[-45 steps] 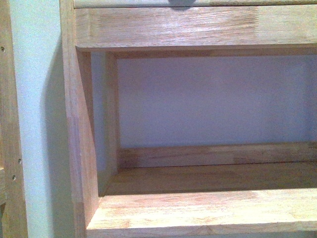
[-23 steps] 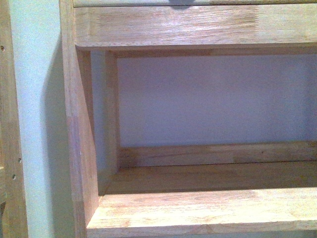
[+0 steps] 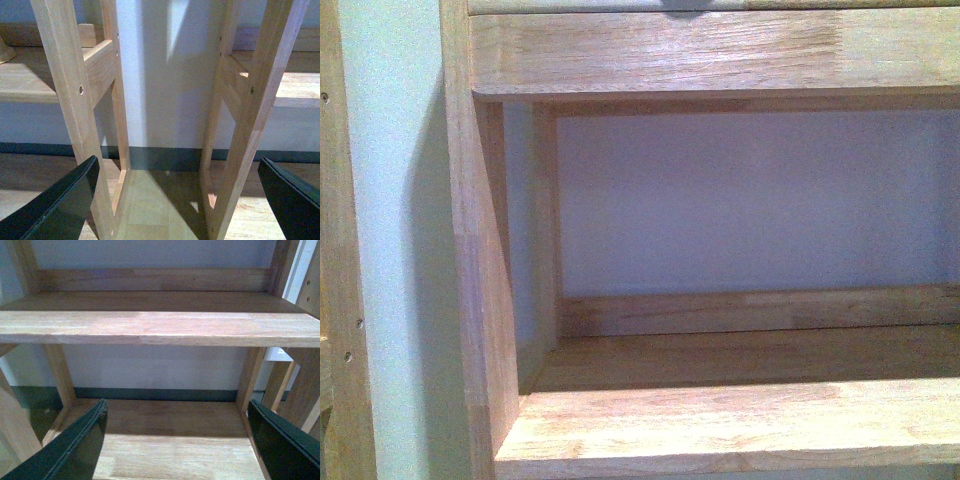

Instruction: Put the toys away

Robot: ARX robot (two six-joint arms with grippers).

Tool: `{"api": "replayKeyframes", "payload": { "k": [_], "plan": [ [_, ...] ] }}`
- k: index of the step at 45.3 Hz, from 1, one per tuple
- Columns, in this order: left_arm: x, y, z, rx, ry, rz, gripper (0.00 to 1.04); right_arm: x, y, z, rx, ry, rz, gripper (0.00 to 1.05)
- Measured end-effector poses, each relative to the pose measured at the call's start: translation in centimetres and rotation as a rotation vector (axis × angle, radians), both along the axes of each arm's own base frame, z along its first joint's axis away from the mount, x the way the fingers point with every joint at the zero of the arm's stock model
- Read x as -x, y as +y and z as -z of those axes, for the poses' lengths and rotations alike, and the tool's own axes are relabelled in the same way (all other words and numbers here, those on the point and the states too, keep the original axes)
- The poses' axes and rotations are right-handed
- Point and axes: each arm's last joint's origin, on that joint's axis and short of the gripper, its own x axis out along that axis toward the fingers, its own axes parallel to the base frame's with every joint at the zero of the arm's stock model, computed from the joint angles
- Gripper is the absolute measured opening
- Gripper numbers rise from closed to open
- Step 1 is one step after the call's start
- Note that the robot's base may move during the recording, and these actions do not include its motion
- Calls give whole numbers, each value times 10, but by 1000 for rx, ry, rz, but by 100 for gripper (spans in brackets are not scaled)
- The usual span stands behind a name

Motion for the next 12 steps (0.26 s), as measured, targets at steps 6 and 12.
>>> {"api": "replayKeyframes", "payload": {
  "k": [6,12],
  "plan": [
    [0,0,0,0,0,0,98,0,0,0,0,0,0,98],
    [0,0,0,0,0,-1,99,0,0,0,0,0,0,98]
  ]
}}
